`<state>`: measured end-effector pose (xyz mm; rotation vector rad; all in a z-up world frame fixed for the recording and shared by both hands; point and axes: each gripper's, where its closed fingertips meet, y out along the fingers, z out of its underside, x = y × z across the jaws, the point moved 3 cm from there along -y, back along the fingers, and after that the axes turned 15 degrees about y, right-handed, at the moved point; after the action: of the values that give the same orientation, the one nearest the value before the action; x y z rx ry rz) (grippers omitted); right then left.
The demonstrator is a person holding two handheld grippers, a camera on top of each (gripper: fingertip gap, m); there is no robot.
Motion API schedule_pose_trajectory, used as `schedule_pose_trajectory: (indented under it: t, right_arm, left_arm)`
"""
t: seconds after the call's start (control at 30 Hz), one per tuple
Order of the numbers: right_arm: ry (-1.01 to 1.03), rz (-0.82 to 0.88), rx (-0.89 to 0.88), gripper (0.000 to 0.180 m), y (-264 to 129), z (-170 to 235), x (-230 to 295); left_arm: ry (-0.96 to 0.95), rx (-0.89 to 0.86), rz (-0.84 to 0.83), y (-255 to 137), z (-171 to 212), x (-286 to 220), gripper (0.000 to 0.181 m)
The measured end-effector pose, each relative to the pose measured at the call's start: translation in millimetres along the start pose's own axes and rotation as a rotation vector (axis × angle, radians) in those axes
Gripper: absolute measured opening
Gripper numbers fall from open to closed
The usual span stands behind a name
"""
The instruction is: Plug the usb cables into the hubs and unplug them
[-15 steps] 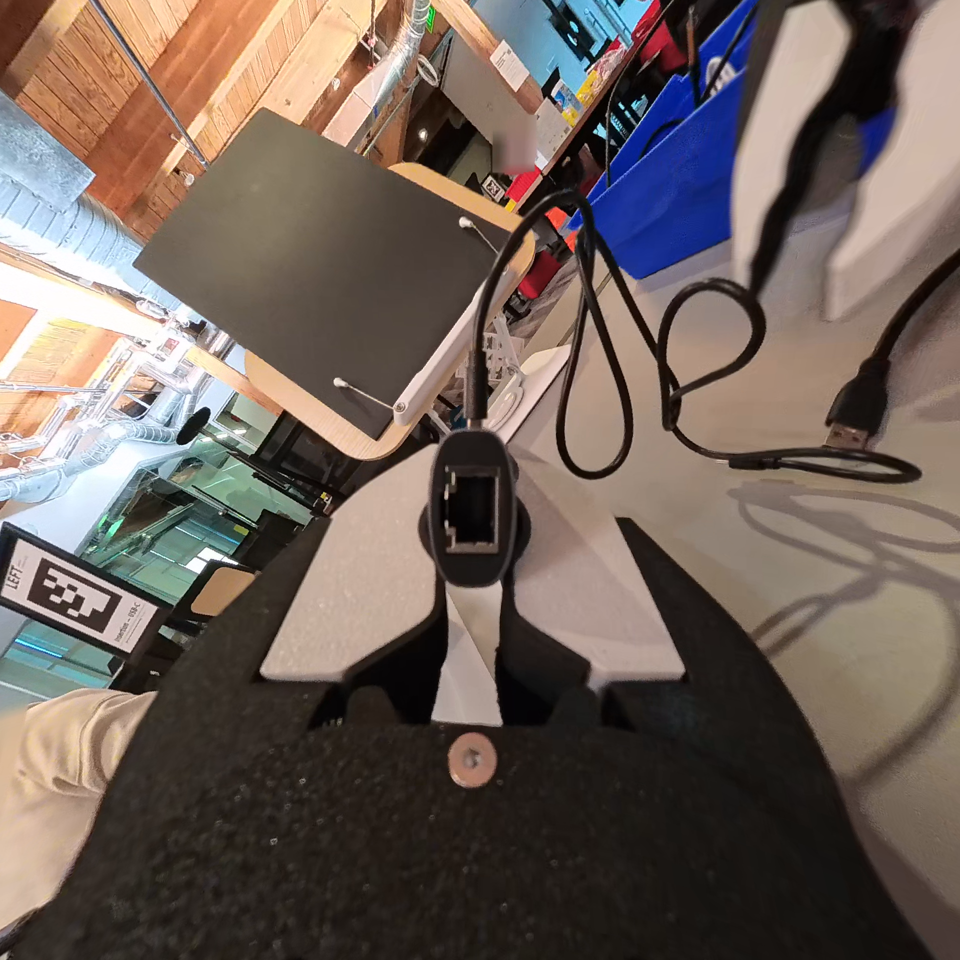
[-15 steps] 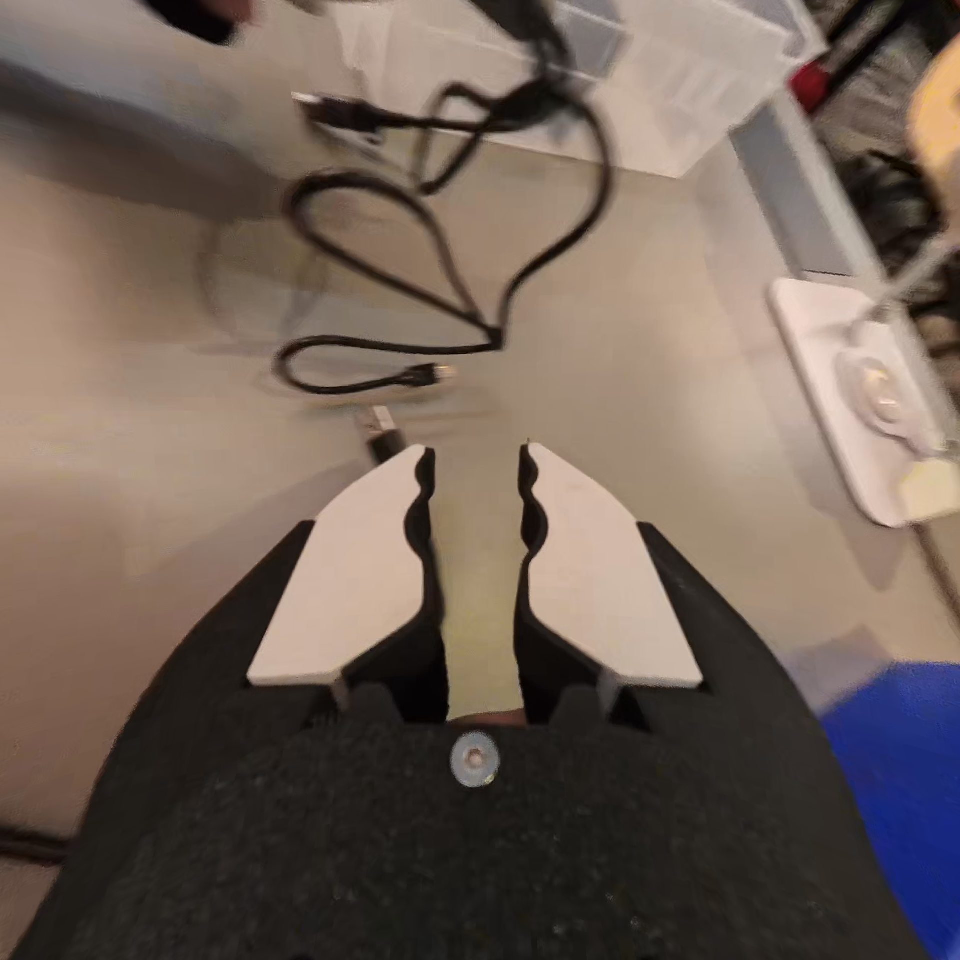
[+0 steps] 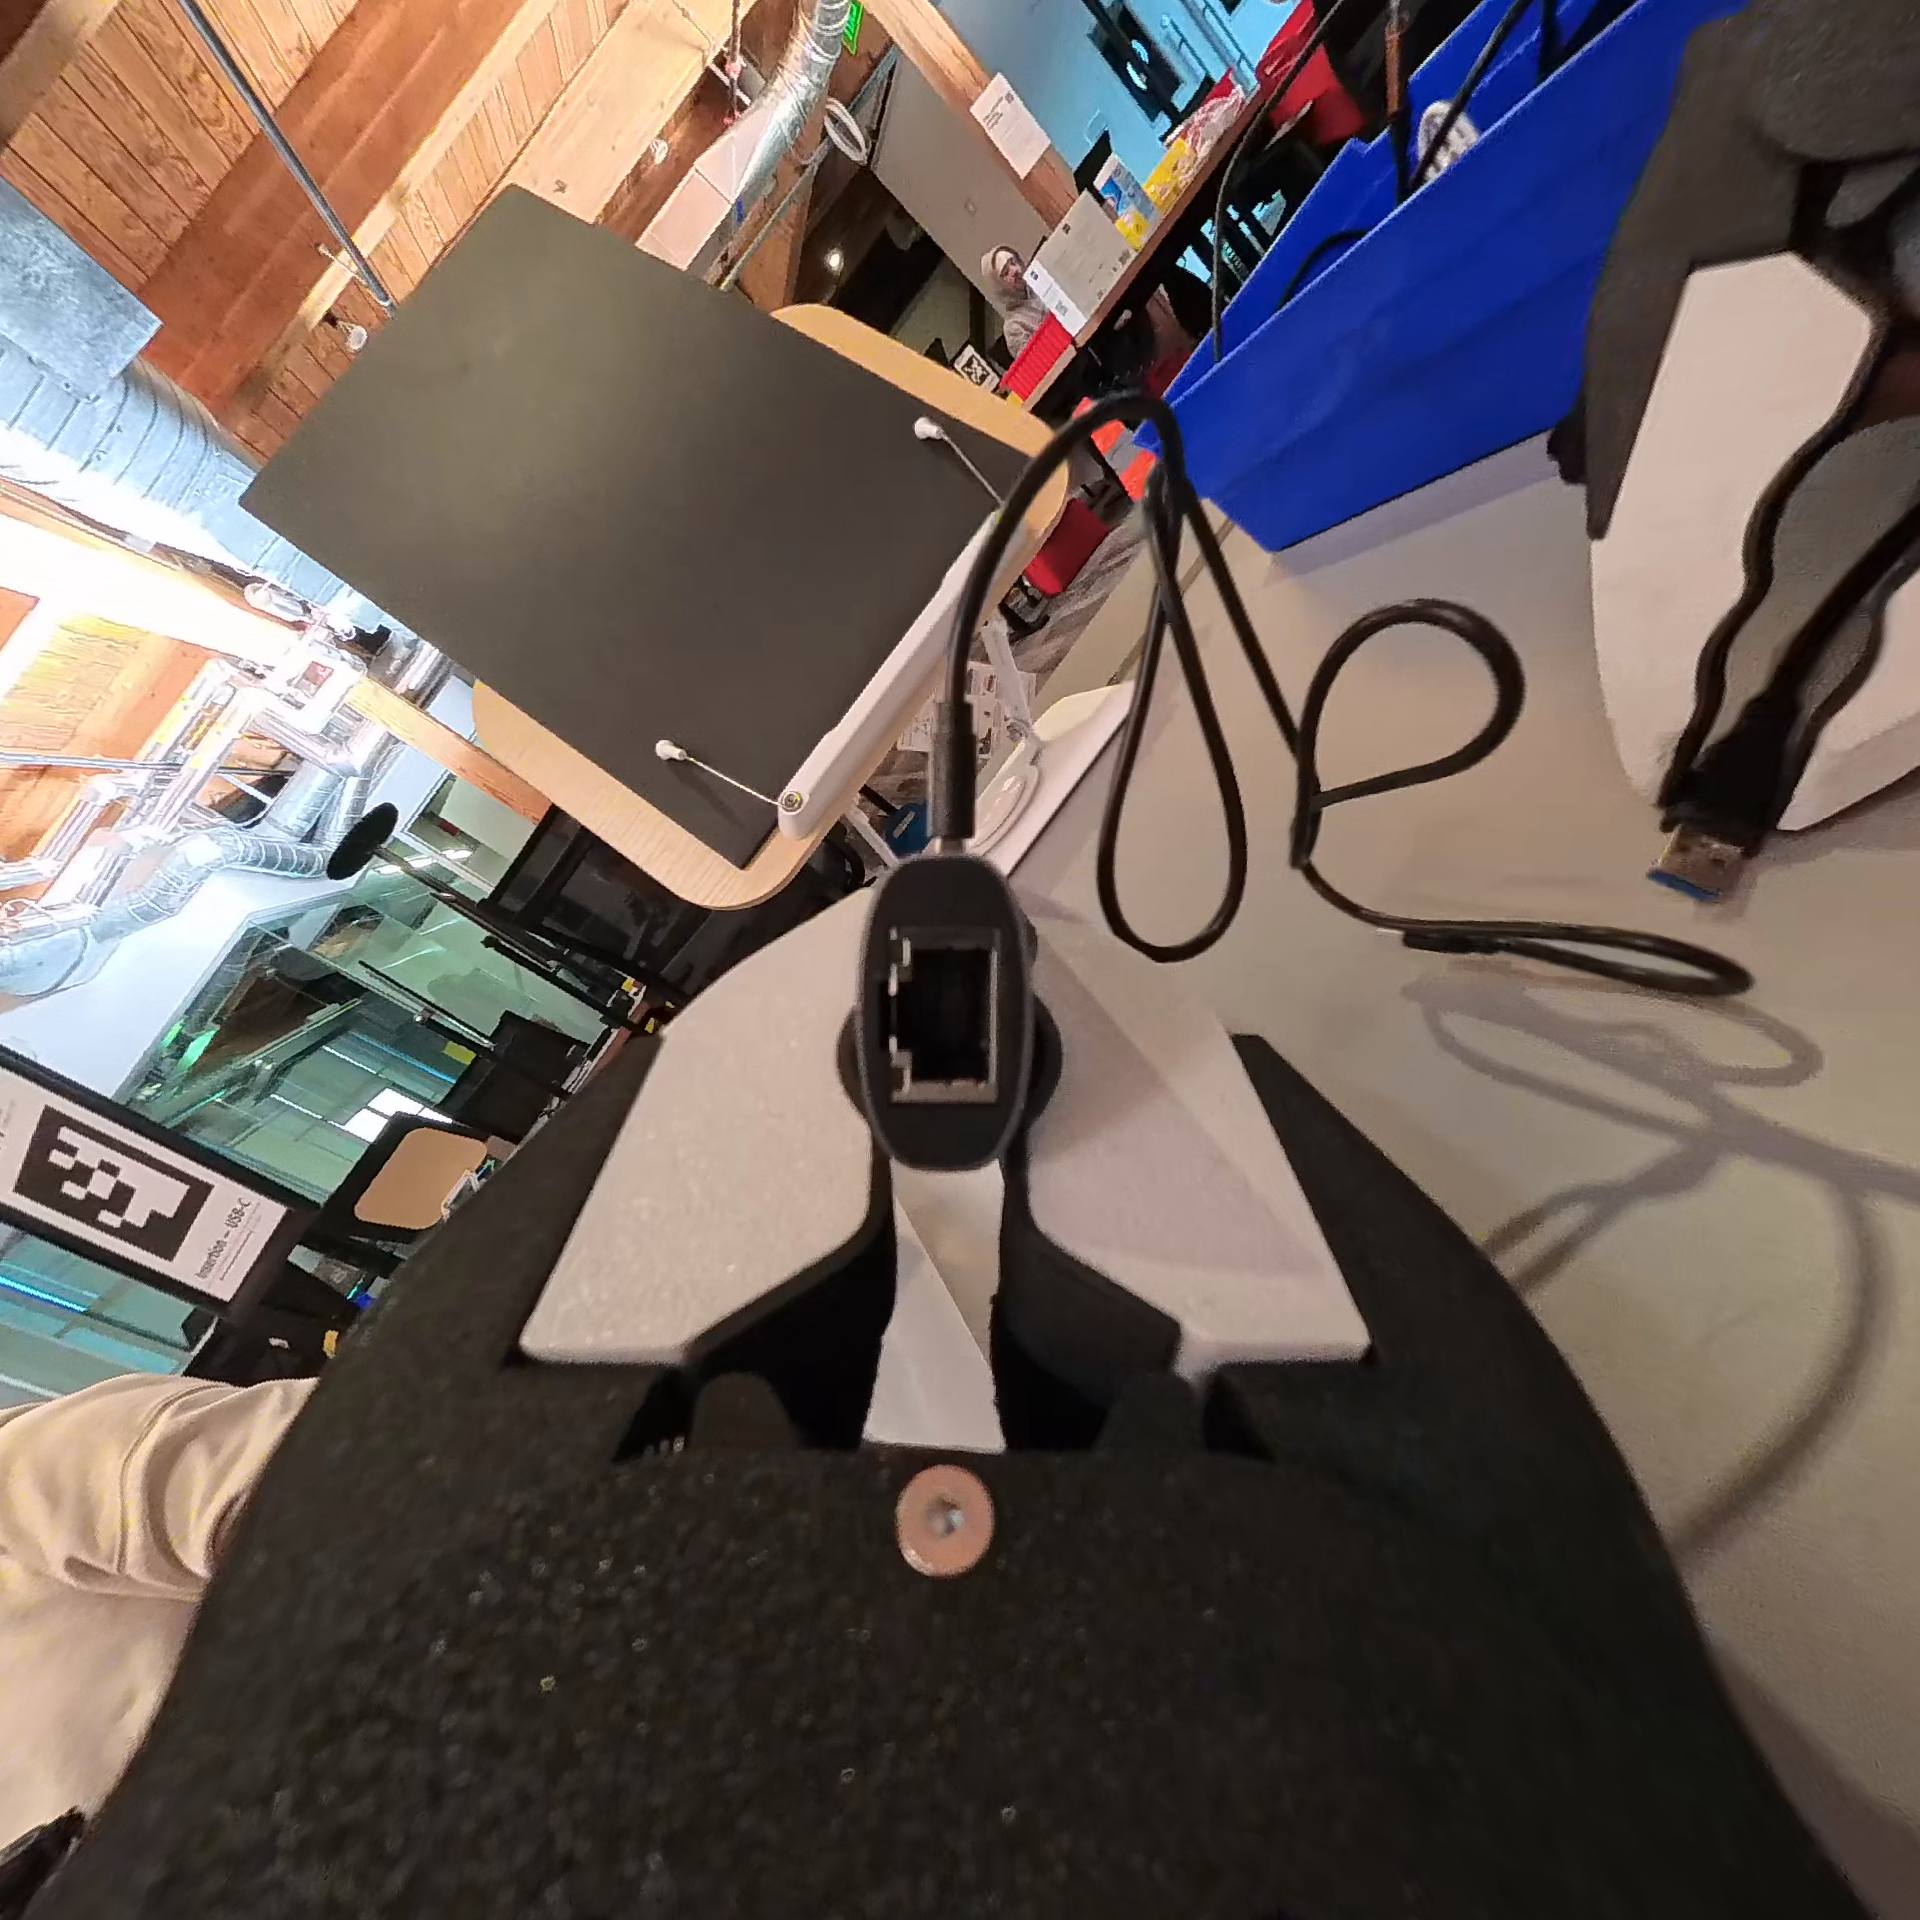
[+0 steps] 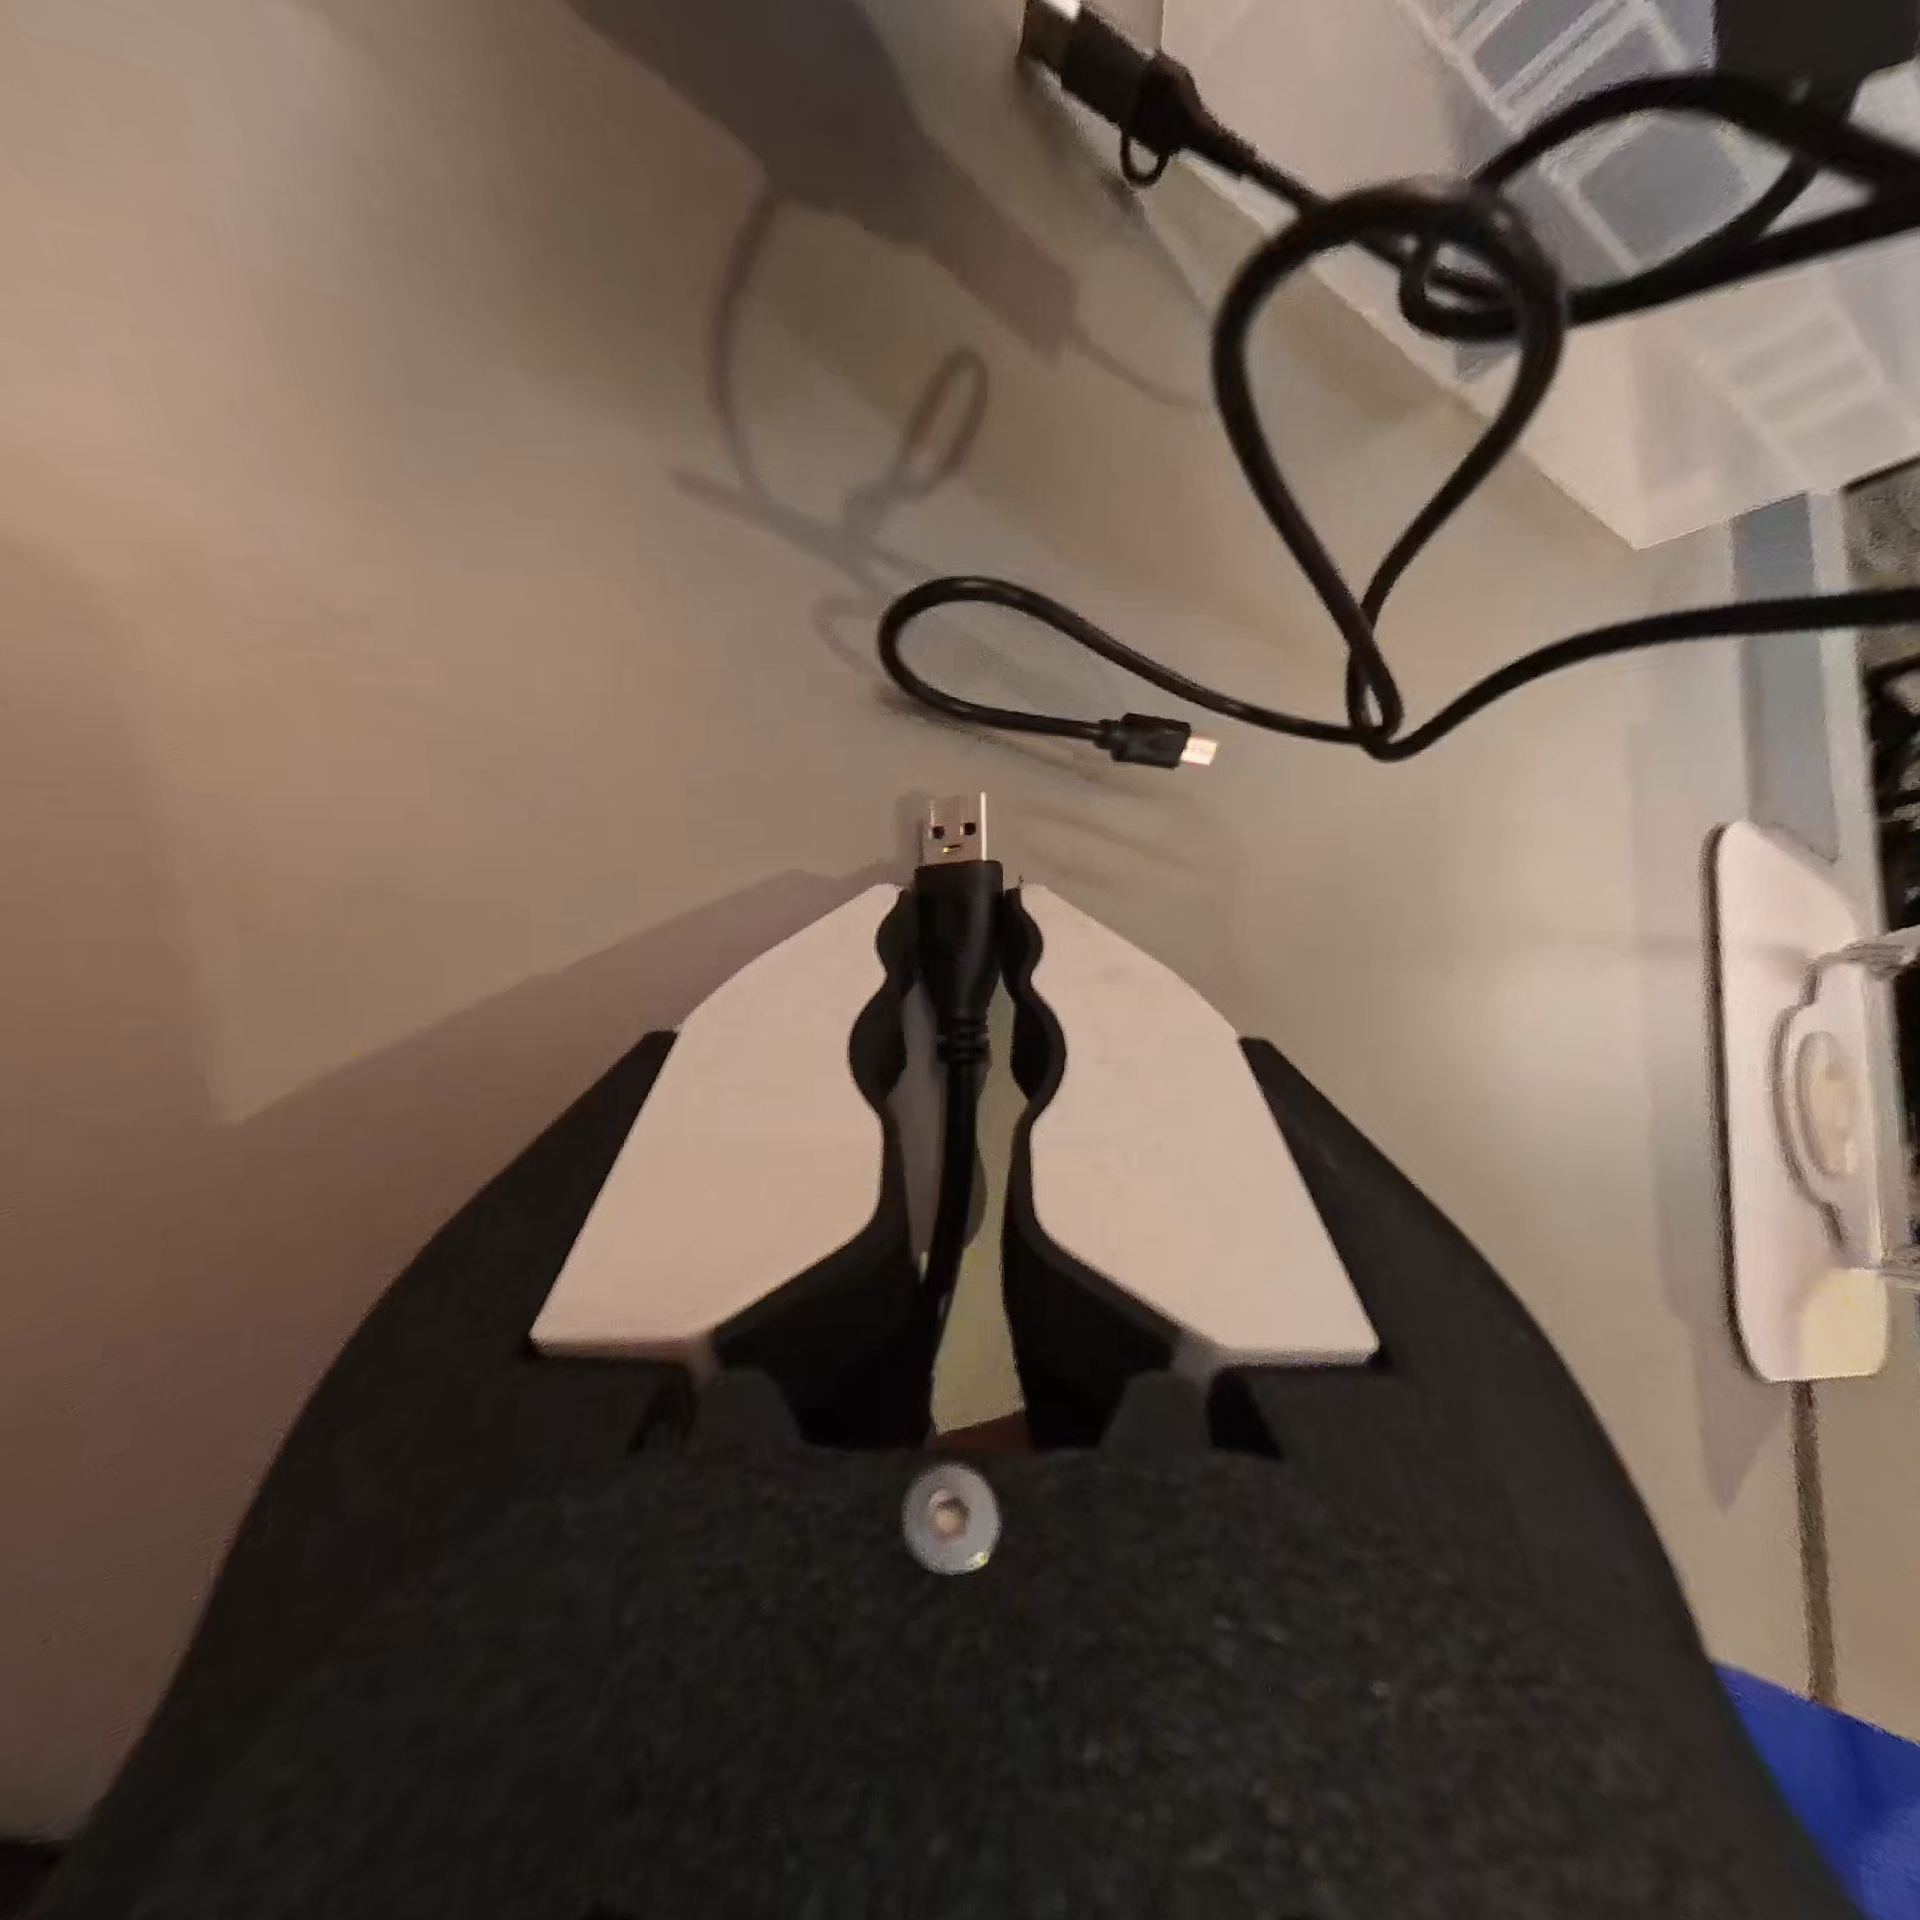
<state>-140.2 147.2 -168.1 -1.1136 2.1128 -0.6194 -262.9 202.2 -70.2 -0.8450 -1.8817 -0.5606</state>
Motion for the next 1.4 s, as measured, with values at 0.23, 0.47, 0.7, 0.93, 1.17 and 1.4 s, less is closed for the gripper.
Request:
schedule_pose_trajectory:
  t: [0.23, 0.47, 0.7, 0.93, 1.17, 1.4]
  right_arm:
    - [0.195, -0.048, 0.042, 0.014, -3.9, 3.3, -7.6]
    - [0.491, -0.151, -0.14, 0.007, -59.4, -30.2, -29.2]
    - [0.598, -0.108, 0.028, 0.008, -28.3, -0.4, -27.0]
    - [0.575, 0.096, 0.05, 0.025, -56.2, 16.4, -39.5]
    - [0.565, 0.073, 0.133, 0.023, -50.7, 48.3, -14.6]
    - [0.699, -0.023, 0.157, 0.004, -49.2, 51.2, -9.4]
  left_arm:
    - [0.011, -0.001, 0.004, -1.3, -2.3, -0.1, 0.017]
    - [0.065, -0.009, 0.023, -0.1, -6.0, -7.0, 0.017]
    - [0.068, -0.016, 0.042, 3.2, -9.2, -12.2, 0.017]
    - [0.084, -0.014, 0.046, 1.2, -9.1, -13.4, 0.017]
    - [0.065, -0.023, 0.064, 4.5, -7.7, -18.2, 0.017]
    - [0.085, -0.048, 0.066, 4.6, -14.2, -20.3, 0.017]
